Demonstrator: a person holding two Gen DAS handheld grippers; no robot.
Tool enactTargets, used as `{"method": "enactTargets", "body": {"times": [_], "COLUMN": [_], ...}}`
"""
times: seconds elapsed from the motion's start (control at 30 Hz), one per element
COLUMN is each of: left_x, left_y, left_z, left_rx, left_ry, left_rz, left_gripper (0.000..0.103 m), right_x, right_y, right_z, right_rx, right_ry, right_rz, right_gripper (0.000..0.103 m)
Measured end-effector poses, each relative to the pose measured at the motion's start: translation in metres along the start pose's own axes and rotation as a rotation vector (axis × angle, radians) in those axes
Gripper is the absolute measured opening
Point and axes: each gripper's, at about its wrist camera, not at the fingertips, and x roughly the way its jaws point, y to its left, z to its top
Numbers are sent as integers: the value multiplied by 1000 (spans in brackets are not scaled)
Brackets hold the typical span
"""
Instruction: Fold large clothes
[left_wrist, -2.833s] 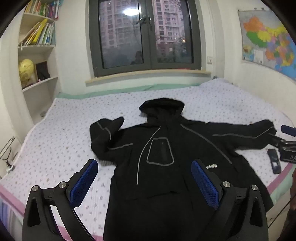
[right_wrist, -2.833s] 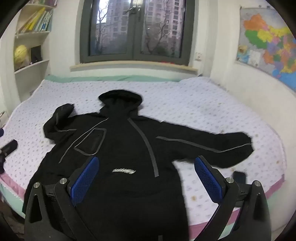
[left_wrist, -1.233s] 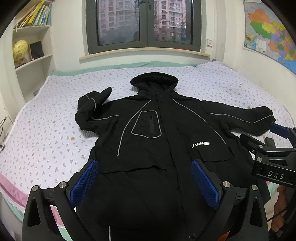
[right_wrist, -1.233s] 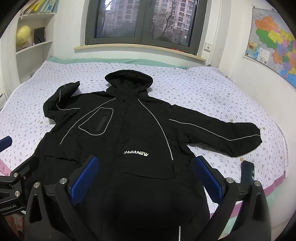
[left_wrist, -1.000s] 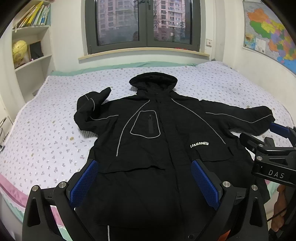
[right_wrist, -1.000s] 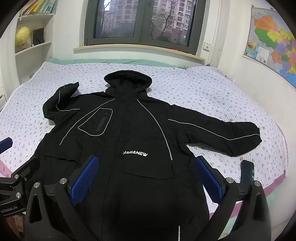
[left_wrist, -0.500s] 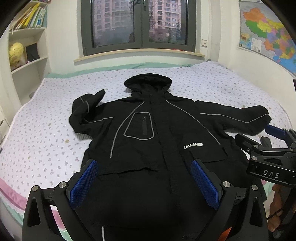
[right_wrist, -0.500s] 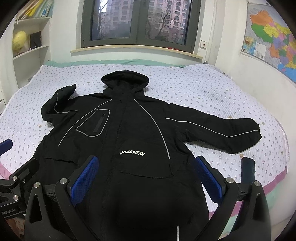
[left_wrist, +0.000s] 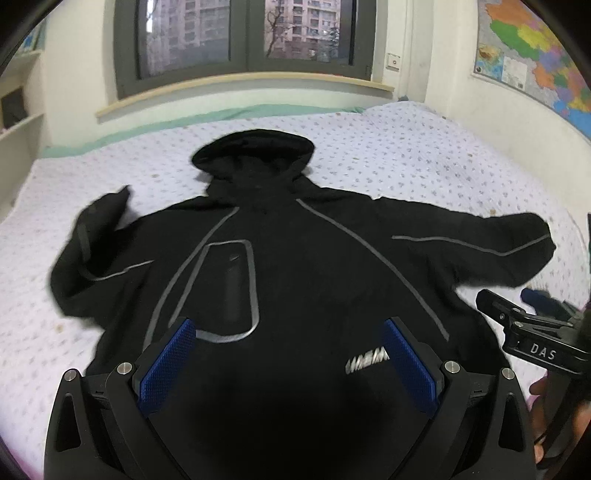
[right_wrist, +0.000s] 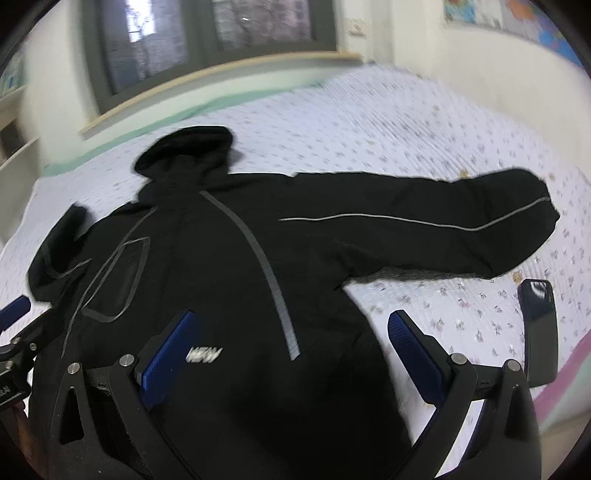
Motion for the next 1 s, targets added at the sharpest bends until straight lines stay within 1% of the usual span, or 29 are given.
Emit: {"method": "enactTargets", "body": {"times": [0.1, 0.17, 0.23, 0.3, 0.33, 0.43, 0.47, 0.53, 0.57, 0.63, 0.7, 0.83, 0.87, 0.93, 0.97, 1.0], "left_x": [18, 20, 21, 25, 30, 49, 56, 73, 84, 105, 132, 178, 185, 202, 211, 216], "left_y": [-10, -21, -40, -60, -73, -109, -124, -149, -165, -192, -218, -255, -259, -265, -266, -267], "left_z": [27, 45, 66, 84, 93, 113, 119, 127, 130, 132, 133, 126, 124, 119, 117, 115], "left_rx": [4, 17, 48, 72, 85, 102, 111, 131, 148, 175, 192, 194, 191, 190, 186, 180], "left_ry": [50, 64, 85, 101, 117, 174, 179, 186, 192, 202, 232, 263, 265, 288, 304, 314], "left_rz": [-30, -43, -58, -68, -86, -148, -174, -196, -207, -232, -258, -296, -301, -292, -292, -295], "left_gripper": [100, 100, 100, 100, 100, 100, 100, 100, 101, 100, 100, 100, 100, 99, 97, 96], "right_x": [4, 0, -5, -10, -12, -20, -21, -18, -14, -4, 11, 32, 38, 62, 72, 79], "right_y": [-28, -52, -76, -111, -122, -184, -203, -243, -263, -291, -321, -352, -358, -371, -376, -379], "right_z": [27, 46, 63, 83, 89, 108, 111, 114, 114, 111, 106, 98, 96, 90, 89, 89], "right_rx": [37, 75, 111, 148, 158, 213, 228, 256, 273, 303, 346, 406, 416, 459, 477, 483], "right_ry": [12, 18, 31, 40, 42, 31, 28, 44, 50, 71, 94, 105, 112, 155, 162, 156], "right_rz": [-35, -50, -66, -112, -138, -219, -243, -303, -315, -320, -291, -254, -243, -218, -198, -195], "right_gripper": [101, 101, 101, 101, 101, 100, 99, 95, 93, 92, 91, 91, 91, 91, 91, 92]}}
